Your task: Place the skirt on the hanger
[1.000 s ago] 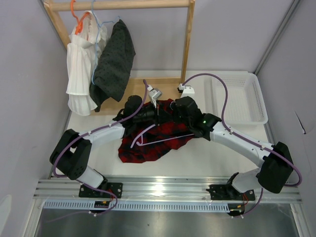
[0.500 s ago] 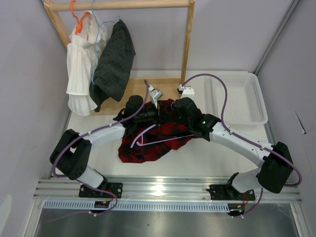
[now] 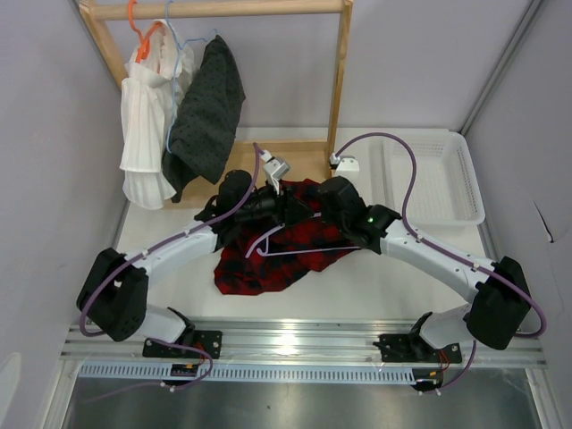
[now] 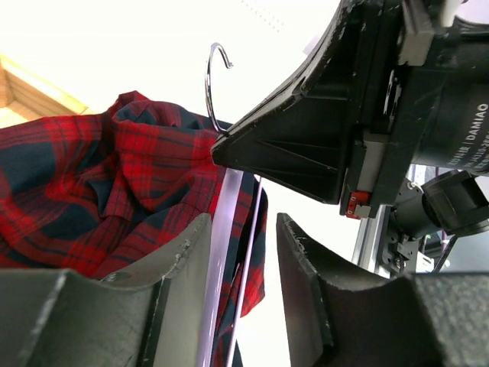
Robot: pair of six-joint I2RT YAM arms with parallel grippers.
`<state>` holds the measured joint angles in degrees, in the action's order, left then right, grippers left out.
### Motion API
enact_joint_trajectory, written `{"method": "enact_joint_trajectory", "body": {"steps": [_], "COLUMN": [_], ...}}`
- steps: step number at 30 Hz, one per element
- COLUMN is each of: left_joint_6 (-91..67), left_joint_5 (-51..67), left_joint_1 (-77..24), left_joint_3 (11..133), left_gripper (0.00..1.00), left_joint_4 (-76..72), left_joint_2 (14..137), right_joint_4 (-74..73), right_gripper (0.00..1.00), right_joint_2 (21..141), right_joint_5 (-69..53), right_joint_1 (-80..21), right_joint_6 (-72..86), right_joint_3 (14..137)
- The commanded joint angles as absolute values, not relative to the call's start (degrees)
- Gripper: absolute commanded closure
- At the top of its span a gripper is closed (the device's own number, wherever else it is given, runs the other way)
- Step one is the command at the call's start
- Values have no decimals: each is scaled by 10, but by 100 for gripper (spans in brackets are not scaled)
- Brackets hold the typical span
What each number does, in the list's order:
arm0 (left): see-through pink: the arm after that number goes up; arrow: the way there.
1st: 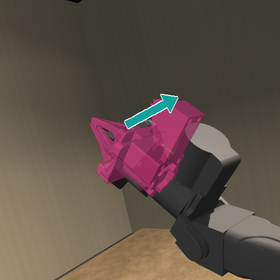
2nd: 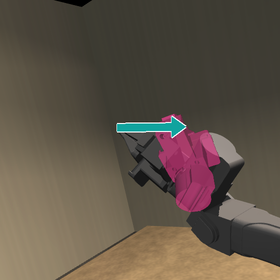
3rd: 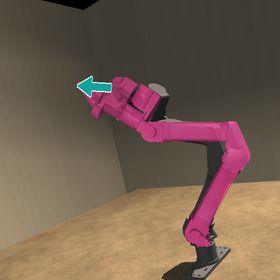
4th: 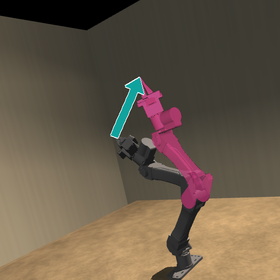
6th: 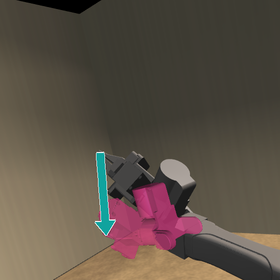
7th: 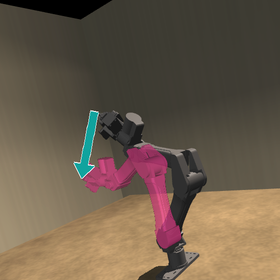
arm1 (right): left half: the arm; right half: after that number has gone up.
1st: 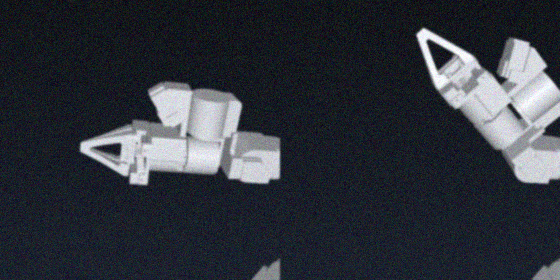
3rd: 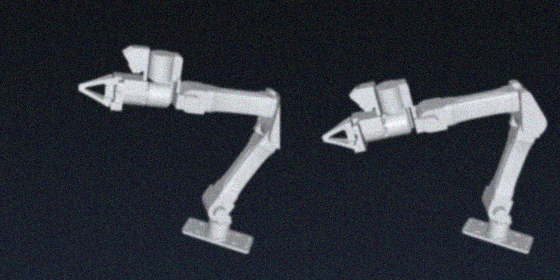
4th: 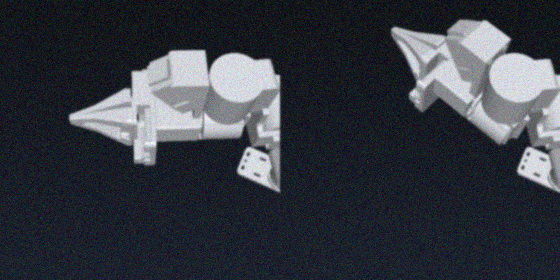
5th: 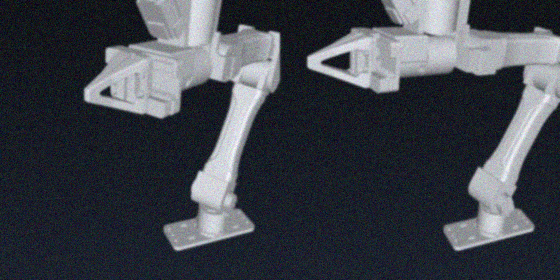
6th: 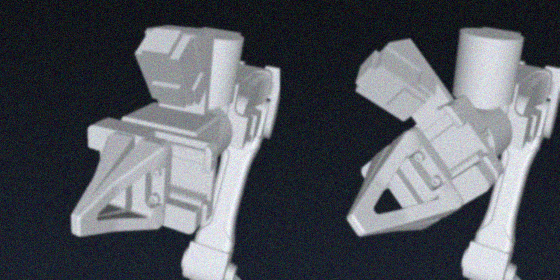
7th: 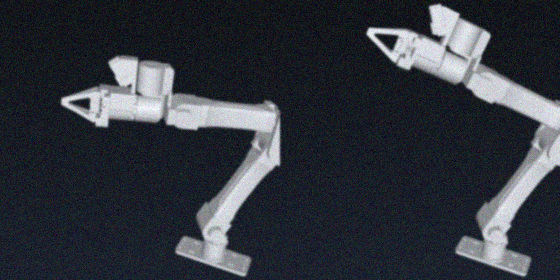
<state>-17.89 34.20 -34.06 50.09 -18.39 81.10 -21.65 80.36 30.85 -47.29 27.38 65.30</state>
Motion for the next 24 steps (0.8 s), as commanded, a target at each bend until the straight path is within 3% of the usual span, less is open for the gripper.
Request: {"method": "enact_joint_trajectory", "body": {"steps": [1, 13, 24], "left_joint_6": [-155, -196, -288], "left_joint_5": [315, 42, -20], "left_joint_1": [-340, -315, -309], "left_joint_3": [524, 490, 408], "left_gripper": [55, 47, 48], "left_joint_4": [-157, 67, 149], "left_joint_2": [770, 569, 461], "right_joint_4": [-210, -221, -234], "right_gripper": [100, 100, 100], "right_joint_2": [793, 777, 785], "right_joint_5": [335, 343, 357], "right_joint_1": [-473, -473, -473], "right_joint_6": [271, 266, 275], "right_joint_3": [671, 672, 687]}}
